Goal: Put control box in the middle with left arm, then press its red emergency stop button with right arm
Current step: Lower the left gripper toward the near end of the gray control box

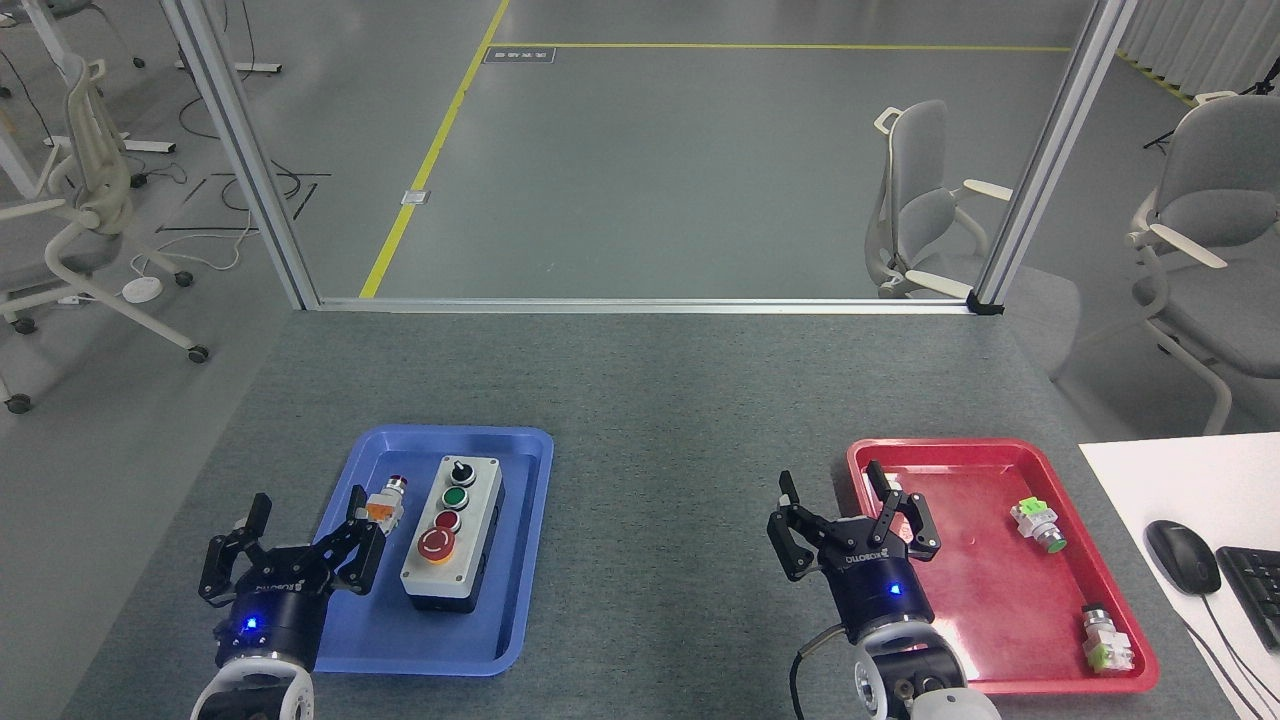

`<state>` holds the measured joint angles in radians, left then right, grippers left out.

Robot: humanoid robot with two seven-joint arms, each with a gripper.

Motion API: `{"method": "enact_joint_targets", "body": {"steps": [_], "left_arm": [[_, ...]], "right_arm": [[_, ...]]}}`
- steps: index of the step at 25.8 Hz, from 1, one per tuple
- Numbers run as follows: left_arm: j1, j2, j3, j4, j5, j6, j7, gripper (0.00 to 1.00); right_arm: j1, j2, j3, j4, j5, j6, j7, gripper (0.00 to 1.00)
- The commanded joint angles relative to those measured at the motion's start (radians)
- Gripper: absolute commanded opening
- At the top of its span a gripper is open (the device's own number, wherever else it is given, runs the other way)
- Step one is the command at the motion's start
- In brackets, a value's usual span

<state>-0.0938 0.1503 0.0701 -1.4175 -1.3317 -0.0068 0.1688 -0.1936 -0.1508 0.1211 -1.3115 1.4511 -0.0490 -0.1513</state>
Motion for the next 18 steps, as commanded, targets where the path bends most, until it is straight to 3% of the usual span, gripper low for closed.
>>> {"method": "enact_joint_targets", "body": {"steps": [1,8,18], "left_arm": [[0.000,0.000,0.000,0.000,0.000,0.004,0.003,0.99],[0.060,0.000,-0.001,-0.060,0.005,-0.002,0.012,0.99],[0.213,0.003,-0.059,-0.109,-0.014,-0.102,0.017,0.99]], "right_arm": [[0.002,0.025,-0.009,0.008,0.000,0.009,0.003,0.99],[0.011,0.031,0.002,0.006,0.003,0.107,0.110,0.99],[0.020,0.027,-0.006,-0.005,0.008,0.101,0.075,0.98]]}}
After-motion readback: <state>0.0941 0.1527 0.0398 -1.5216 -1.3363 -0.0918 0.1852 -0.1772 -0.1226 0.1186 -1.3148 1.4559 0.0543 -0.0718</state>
